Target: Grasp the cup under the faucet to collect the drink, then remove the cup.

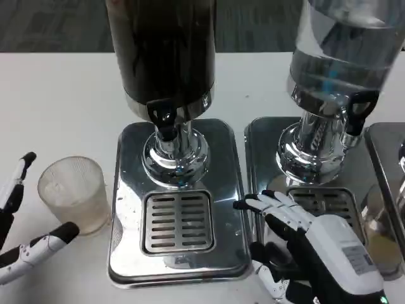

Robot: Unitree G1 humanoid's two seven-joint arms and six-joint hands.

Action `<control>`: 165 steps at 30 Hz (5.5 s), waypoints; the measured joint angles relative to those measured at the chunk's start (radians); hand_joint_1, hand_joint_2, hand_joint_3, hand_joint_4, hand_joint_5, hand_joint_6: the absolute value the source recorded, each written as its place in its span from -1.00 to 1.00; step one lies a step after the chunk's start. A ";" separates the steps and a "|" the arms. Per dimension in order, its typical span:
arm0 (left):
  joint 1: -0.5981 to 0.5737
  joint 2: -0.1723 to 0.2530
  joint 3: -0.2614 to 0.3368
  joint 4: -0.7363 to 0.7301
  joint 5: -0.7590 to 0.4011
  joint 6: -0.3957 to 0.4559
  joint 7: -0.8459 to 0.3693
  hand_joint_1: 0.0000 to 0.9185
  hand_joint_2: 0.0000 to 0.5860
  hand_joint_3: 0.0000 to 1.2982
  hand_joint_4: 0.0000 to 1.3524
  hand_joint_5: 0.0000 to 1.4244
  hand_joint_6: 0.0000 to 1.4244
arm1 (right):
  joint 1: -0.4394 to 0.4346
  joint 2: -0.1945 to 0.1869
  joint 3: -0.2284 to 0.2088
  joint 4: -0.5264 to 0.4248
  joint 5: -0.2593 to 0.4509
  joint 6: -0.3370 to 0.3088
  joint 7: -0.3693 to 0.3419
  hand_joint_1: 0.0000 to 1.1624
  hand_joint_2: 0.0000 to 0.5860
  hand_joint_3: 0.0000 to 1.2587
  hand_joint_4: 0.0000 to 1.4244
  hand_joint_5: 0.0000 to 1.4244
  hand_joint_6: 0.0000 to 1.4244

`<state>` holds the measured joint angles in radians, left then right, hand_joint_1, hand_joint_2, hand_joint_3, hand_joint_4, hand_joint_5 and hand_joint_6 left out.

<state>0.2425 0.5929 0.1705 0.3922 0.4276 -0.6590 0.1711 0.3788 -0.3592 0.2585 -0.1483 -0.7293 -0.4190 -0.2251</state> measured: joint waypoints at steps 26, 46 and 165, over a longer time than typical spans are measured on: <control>-0.157 0.037 -0.080 0.146 -0.024 0.028 -0.061 -1.00 -0.94 -1.00 -1.00 -0.93 -0.95 | 0.016 0.018 0.004 -0.003 0.010 0.000 -0.001 -0.01 0.90 -0.60 -0.76 -0.83 -0.59; -0.241 0.053 -0.144 0.198 0.006 0.070 -0.034 -0.99 -0.96 -1.00 -1.00 -0.90 -0.93 | 0.016 0.033 0.003 -0.003 0.013 0.000 -0.001 -0.02 0.88 -0.60 -0.76 -0.81 -0.58; -0.107 -0.105 -0.111 0.117 -0.069 -0.166 0.130 -0.74 -0.69 -0.25 -0.22 0.22 0.52 | -0.030 0.030 -0.021 0.021 0.104 -0.002 0.052 0.21 1.00 -0.50 -0.72 -0.80 -0.60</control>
<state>0.1358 0.4875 0.0590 0.5093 0.3582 -0.8248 0.3016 0.3489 -0.3297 0.2372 -0.1274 -0.6254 -0.4208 -0.1732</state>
